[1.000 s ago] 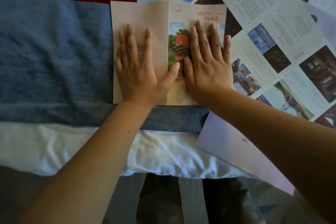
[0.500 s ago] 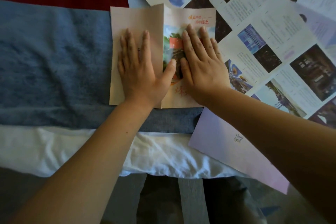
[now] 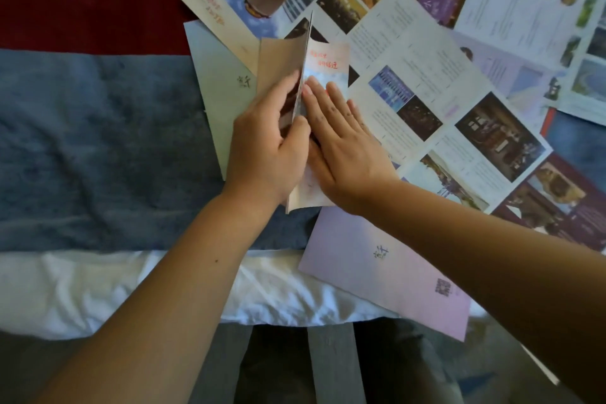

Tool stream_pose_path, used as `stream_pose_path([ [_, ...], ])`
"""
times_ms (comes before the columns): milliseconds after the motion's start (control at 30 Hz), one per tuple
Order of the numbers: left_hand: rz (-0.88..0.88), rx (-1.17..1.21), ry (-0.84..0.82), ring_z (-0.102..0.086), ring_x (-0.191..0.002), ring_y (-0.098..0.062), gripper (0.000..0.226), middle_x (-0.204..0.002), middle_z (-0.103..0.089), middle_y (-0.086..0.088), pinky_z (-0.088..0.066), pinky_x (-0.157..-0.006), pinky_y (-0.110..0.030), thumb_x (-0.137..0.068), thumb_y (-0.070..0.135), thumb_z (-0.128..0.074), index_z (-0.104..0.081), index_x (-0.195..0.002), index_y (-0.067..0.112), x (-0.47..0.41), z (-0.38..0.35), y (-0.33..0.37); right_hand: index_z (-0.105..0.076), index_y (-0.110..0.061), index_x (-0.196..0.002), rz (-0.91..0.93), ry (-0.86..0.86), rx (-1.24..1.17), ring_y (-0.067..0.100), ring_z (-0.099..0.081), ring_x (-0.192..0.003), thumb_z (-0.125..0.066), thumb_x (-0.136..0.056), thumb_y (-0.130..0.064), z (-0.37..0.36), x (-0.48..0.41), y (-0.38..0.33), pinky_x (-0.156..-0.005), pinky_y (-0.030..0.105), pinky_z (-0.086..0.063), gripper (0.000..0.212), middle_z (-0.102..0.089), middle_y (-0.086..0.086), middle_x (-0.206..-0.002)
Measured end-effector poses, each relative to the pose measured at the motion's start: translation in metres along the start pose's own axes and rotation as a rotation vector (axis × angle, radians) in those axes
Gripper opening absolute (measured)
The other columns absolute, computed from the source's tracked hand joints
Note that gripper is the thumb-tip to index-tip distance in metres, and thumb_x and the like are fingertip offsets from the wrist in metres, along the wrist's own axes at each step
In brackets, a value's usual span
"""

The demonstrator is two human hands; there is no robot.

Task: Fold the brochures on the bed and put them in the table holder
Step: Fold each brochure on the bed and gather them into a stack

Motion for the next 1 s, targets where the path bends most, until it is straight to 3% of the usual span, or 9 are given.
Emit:
stream_pose_path([
  [200,-0.007,0.116,0.092,-0.045,-0.145,-0.013,0.059,-0.155,-0.049,-0.004,-0.045,-0.115,-0.040,-0.098,-0.002,-0.048,-0.042,-0.154,0.014,0.001,0.023,0.008,-0.003,-0.022,-0.167,0.040,0.060,-0.020,0.023,0.011,-0.160,-0.030,-0.113,-0.041,0.007,-0.005,-0.007,-0.130,0.040,0.004,0.063,0.002,-0.002,-0.175],
  [233,0.000,0.091,0.116,-0.044,-0.145,-0.013,0.061,-0.156,-0.047,-0.004,-0.043,-0.116,-0.036,-0.098,-0.002,-0.048,-0.038,-0.156,0.014,0.002,0.029,0.006,-0.004,-0.023,-0.168,0.054,0.055,-0.016,0.024,0.011,-0.161,-0.029,-0.113,-0.041,0.006,-0.008,-0.010,-0.130,0.041,0.004,0.063,0.002,-0.002,-0.175],
  [333,-0.027,-0.192,0.250,-0.048,-0.137,-0.011,0.062,-0.154,-0.049,-0.009,-0.033,-0.105,-0.002,-0.101,0.003,-0.049,-0.031,-0.159,0.010,0.010,0.049,0.000,-0.007,-0.024,-0.168,0.101,0.016,0.053,0.027,0.007,-0.161,-0.028,-0.112,-0.043,-0.003,-0.014,-0.017,-0.130,0.044,0.003,0.063,0.001,-0.002,-0.175],
  [400,-0.063,-0.348,0.291,-0.047,-0.133,-0.020,0.061,-0.151,-0.051,-0.017,-0.021,-0.098,0.007,-0.101,0.001,-0.048,-0.028,-0.159,0.002,0.014,0.060,-0.005,-0.007,-0.025,-0.168,0.127,-0.022,0.110,0.029,0.004,-0.161,-0.028,-0.111,-0.045,-0.012,-0.019,-0.023,-0.130,0.046,0.001,0.063,0.000,-0.001,-0.175],
  [567,0.034,-0.477,0.246,-0.042,-0.139,-0.024,0.066,-0.157,-0.041,-0.015,-0.023,-0.102,-0.003,-0.102,0.004,-0.048,-0.021,-0.162,0.008,0.016,0.092,-0.035,-0.007,-0.028,-0.167,0.161,-0.077,0.218,0.030,0.000,-0.161,-0.020,-0.110,-0.054,-0.039,-0.033,-0.042,-0.129,0.045,0.005,0.064,-0.002,0.002,-0.175],
  [700,0.045,-0.650,0.164,-0.034,-0.147,-0.030,0.074,-0.166,-0.022,-0.016,-0.035,-0.114,-0.032,-0.099,0.007,-0.057,-0.020,-0.163,0.011,0.016,0.098,-0.063,-0.005,-0.029,-0.167,0.159,-0.064,0.370,0.032,0.006,-0.161,-0.020,-0.108,-0.060,-0.059,-0.037,-0.047,-0.129,0.047,0.010,0.069,0.003,0.008,-0.175],
  [767,0.063,-0.764,0.101,-0.020,-0.154,-0.036,0.073,-0.169,-0.007,-0.021,-0.028,-0.121,-0.043,-0.100,0.020,-0.057,-0.020,-0.164,0.017,0.017,0.091,-0.078,-0.007,-0.029,-0.167,0.164,-0.030,0.406,0.033,0.006,-0.160,-0.023,-0.108,-0.060,-0.064,-0.037,-0.048,-0.128,0.048,0.010,0.068,0.001,0.009,-0.175],
  [867,0.070,-0.863,0.045,-0.002,-0.157,-0.039,0.064,-0.170,0.006,-0.022,-0.012,-0.126,-0.046,-0.107,0.037,-0.038,-0.014,-0.165,0.022,0.022,0.077,-0.099,-0.014,-0.029,-0.167,0.186,0.020,0.431,0.035,0.001,-0.160,-0.027,-0.109,-0.059,-0.069,-0.040,-0.051,-0.129,0.051,0.006,0.067,-0.005,0.010,-0.174],
  [1000,0.052,-0.912,0.057,0.001,-0.159,-0.033,0.060,-0.172,0.000,-0.015,-0.005,-0.127,-0.044,-0.110,0.039,-0.020,-0.008,-0.165,0.018,0.027,0.074,-0.121,-0.014,-0.028,-0.167,0.221,0.022,0.484,0.036,0.000,-0.160,-0.026,-0.108,-0.060,-0.074,-0.047,-0.060,-0.129,0.053,0.005,0.068,-0.007,0.010,-0.174],
])
Point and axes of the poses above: each hand's wrist, its own x-axis away from the middle knuckle, its own z-axis out of the back of the hand, y = z × x, the point moved 2 cm from there along -x, towards the middle knuckle
